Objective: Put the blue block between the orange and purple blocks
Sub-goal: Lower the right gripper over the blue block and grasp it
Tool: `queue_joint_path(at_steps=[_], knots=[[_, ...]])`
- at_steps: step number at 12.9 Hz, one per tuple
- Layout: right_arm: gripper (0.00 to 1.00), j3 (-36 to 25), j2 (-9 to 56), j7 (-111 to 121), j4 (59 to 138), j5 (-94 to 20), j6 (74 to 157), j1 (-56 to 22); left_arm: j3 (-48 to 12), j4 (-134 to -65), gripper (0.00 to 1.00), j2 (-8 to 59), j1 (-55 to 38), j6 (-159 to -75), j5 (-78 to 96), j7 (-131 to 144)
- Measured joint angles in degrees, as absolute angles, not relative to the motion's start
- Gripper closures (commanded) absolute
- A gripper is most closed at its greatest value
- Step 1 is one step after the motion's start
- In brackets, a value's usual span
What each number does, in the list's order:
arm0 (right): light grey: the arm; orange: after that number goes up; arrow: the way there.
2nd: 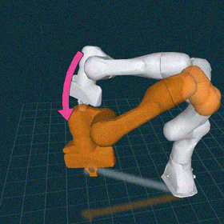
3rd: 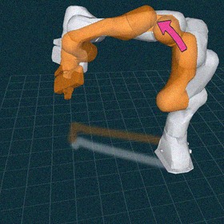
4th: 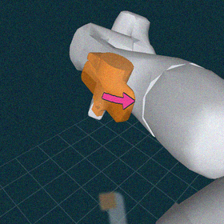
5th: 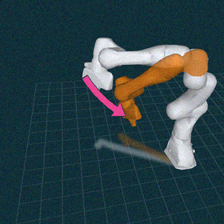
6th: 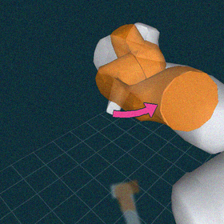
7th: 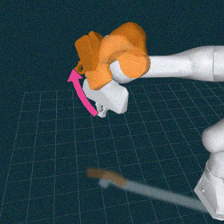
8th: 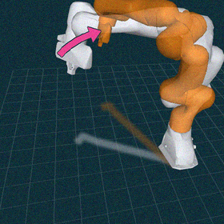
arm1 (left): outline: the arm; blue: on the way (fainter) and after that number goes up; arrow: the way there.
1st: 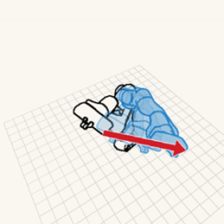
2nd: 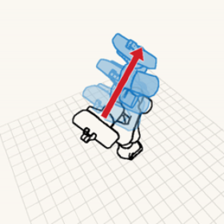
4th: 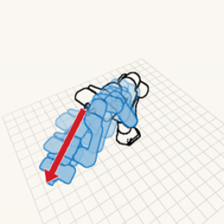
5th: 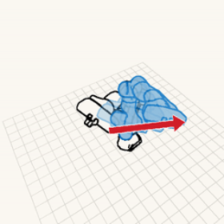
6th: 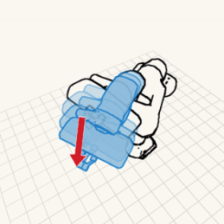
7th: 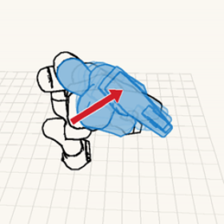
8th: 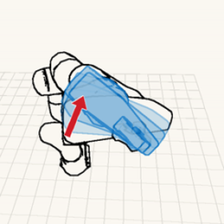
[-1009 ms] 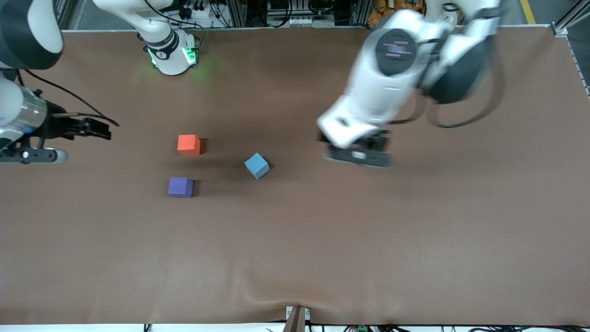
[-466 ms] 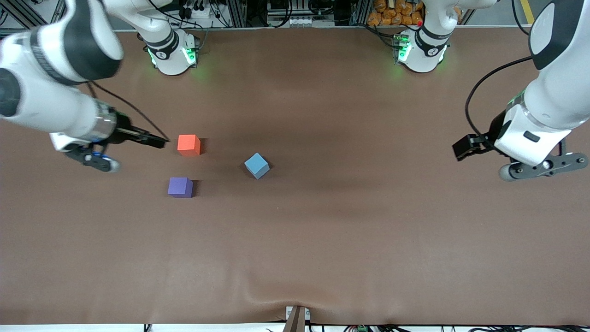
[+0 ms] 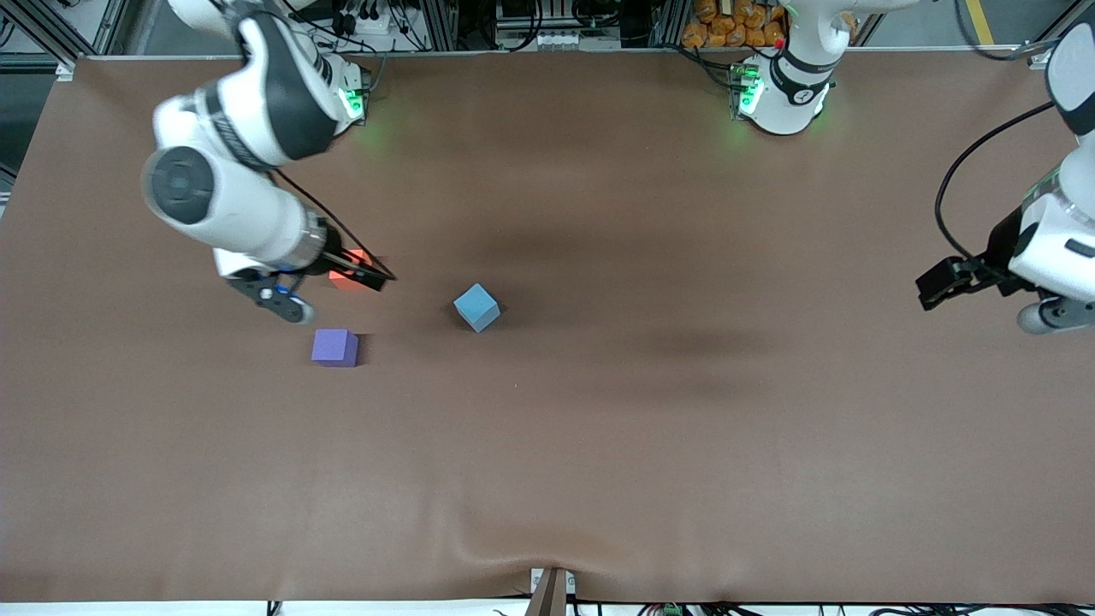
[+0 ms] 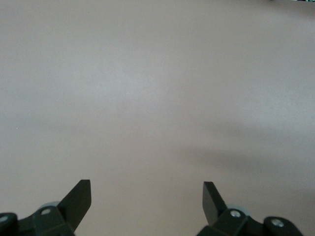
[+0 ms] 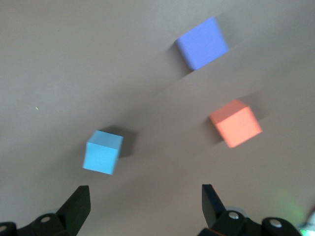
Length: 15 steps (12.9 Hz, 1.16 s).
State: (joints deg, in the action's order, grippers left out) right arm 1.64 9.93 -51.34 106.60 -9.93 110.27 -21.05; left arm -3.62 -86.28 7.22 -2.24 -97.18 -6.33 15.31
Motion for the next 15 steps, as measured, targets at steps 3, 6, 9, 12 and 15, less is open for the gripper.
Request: queue_joint_path(at_steps=[3,6,9,12,15], knots=[[0.0,5.0,13.4,-60.5,108.8,-9.9,119.0,-23.1,-4.2,-87.2,0.0,4.5,-2.6,-97.2,-6.4,15.3],[0.0,5.5,18.1,-66.6,109.0,-9.9,126.5,-26.4,-3.5,-87.4,0.0,1.6,-1.8,-97.0,-6.3,14.7],[0.0,5.5,22.8,-70.3,109.1,-9.9,133.1,-28.6,-4.3,-88.2,0.0,1.3,-1.8,-96.9,-6.2,14.5],[0.0,5.5,26.3,-71.4,109.1,-9.8,136.2,-29.9,-4.5,-88.8,0.0,1.3,-1.9,-96.9,-6.2,14.5],[0.0,5.4,28.1,-71.5,109.1,-8.7,136.7,-30.2,-4.7,-88.9,0.0,1.3,-1.9,-96.9,-6.2,14.5]])
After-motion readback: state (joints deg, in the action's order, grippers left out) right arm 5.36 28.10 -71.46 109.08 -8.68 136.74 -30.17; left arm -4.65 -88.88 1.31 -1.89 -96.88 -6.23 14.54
